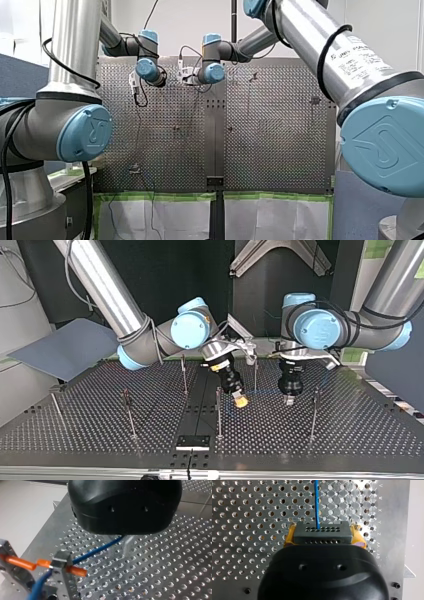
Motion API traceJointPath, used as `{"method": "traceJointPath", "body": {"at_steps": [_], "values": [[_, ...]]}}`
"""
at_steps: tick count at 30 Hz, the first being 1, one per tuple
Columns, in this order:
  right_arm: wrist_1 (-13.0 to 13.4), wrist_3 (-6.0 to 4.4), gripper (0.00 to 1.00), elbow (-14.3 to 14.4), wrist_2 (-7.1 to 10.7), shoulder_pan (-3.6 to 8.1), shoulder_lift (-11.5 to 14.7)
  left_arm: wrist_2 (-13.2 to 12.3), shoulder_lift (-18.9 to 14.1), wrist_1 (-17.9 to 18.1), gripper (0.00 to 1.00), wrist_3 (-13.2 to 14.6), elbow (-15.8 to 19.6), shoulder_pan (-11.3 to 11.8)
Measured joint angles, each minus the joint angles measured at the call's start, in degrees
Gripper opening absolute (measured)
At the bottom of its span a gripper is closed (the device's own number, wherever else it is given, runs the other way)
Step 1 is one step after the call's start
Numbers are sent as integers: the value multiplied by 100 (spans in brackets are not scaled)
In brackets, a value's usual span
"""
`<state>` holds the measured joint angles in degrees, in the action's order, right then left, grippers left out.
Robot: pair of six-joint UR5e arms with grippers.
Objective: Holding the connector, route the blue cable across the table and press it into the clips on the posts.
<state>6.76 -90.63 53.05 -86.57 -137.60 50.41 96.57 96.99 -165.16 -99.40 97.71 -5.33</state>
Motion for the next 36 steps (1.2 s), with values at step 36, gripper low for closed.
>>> {"method": "traceJointPath", "body": {"at_steps": [36], "values": [[-154, 138, 0, 620, -348, 15, -24, 235, -270, 913, 0, -242, 1460, -359]]}}
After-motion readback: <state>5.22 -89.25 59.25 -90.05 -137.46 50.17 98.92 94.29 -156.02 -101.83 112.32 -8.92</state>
